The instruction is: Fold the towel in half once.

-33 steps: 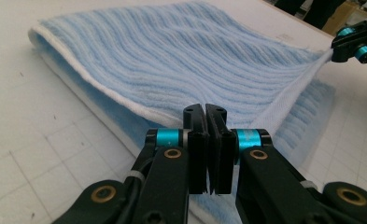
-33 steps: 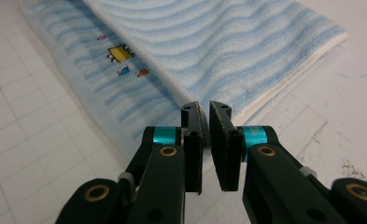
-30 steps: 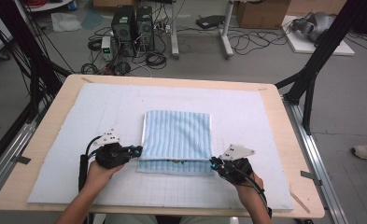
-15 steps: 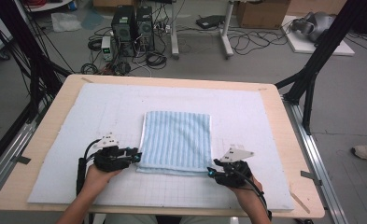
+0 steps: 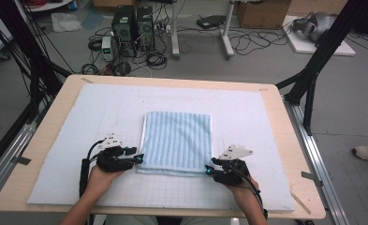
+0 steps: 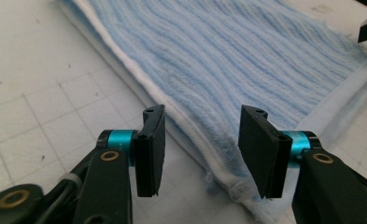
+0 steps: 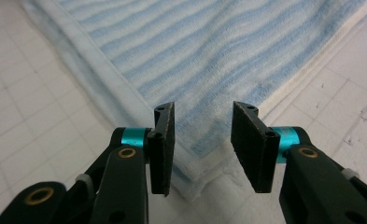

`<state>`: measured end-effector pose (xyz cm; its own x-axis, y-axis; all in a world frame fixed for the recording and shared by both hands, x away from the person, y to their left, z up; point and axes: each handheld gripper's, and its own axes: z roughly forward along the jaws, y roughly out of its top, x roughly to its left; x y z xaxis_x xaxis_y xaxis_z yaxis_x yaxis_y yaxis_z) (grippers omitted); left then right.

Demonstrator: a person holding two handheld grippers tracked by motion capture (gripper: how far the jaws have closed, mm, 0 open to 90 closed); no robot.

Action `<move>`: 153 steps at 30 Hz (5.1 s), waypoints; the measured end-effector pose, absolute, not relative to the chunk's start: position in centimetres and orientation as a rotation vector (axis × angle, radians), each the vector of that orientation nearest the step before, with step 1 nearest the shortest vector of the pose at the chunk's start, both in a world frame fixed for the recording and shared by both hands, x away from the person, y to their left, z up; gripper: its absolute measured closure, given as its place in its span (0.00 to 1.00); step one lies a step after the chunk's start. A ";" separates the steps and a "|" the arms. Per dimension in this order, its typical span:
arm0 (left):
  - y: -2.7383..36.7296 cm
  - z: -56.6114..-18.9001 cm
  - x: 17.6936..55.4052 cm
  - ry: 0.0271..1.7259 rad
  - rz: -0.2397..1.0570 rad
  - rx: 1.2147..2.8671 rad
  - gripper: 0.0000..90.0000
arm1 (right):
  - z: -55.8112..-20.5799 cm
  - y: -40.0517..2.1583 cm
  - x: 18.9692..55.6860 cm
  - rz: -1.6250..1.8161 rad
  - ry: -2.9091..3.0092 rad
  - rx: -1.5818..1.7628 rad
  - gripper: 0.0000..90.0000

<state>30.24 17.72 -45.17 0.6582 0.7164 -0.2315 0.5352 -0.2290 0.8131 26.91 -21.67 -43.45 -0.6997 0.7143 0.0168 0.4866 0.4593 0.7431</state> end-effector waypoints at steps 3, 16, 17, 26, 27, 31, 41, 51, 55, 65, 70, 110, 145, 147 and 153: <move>17.2 -45.2 30.3 0.981 0.245 1.947 0.66 | -43.9 -21.2 27.3 1.045 2.429 1.036 0.78; 17.2 -44.3 29.8 0.878 0.259 1.939 0.95 | -43.6 -21.4 27.0 1.115 2.400 1.006 0.97; 17.4 -44.1 29.7 0.868 0.257 1.928 0.95 | -43.5 -21.5 27.0 1.120 2.392 1.009 0.97; 17.8 -43.3 29.1 0.849 0.216 1.891 0.95 | -42.3 -22.2 26.3 1.172 2.361 1.020 0.98; 17.8 -43.4 29.1 0.858 0.222 1.893 0.95 | -42.2 -22.3 26.2 1.167 2.362 1.016 0.99; 17.8 -43.8 29.1 0.884 0.208 1.914 0.93 | -42.5 -22.6 26.2 1.136 2.387 1.038 0.99; 18.3 -44.1 29.2 0.925 0.229 1.872 0.66 | -43.4 -21.7 26.5 1.115 2.462 1.008 0.76; 17.8 -44.3 29.0 0.859 0.226 1.906 0.68 | -43.8 -20.5 26.9 1.074 2.499 0.935 0.98; 18.2 -44.2 28.9 0.883 0.226 1.899 0.67 | -42.8 -21.5 26.5 1.154 2.461 0.957 0.98; 17.7 -44.4 28.0 0.877 0.203 1.928 0.64 | -43.0 -21.9 26.6 1.137 2.466 0.977 0.89; 17.3 -45.0 28.1 0.879 0.208 1.973 0.73 | -43.2 -22.1 26.8 1.113 2.457 0.996 0.81; 17.2 -43.9 27.0 0.835 0.108 1.917 0.97 | -42.9 -22.4 27.0 1.098 2.465 1.027 0.97; 18.2 -43.8 34.8 0.965 0.346 1.786 0.52 | -43.6 -24.2 27.3 1.207 2.244 1.202 0.56; 17.9 -43.7 35.2 0.954 0.345 1.798 0.52 | -43.7 -24.2 27.1 1.198 2.249 1.200 0.57; 16.3 -44.6 35.4 0.897 0.285 1.892 0.78 | -43.6 -24.1 26.6 1.194 2.280 1.146 0.64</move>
<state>35.38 16.32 -44.59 0.6994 0.6914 -0.1808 0.4606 -0.2427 0.8538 26.64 -24.06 -43.59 -0.6258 0.7760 0.0781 0.5061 0.3278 0.7978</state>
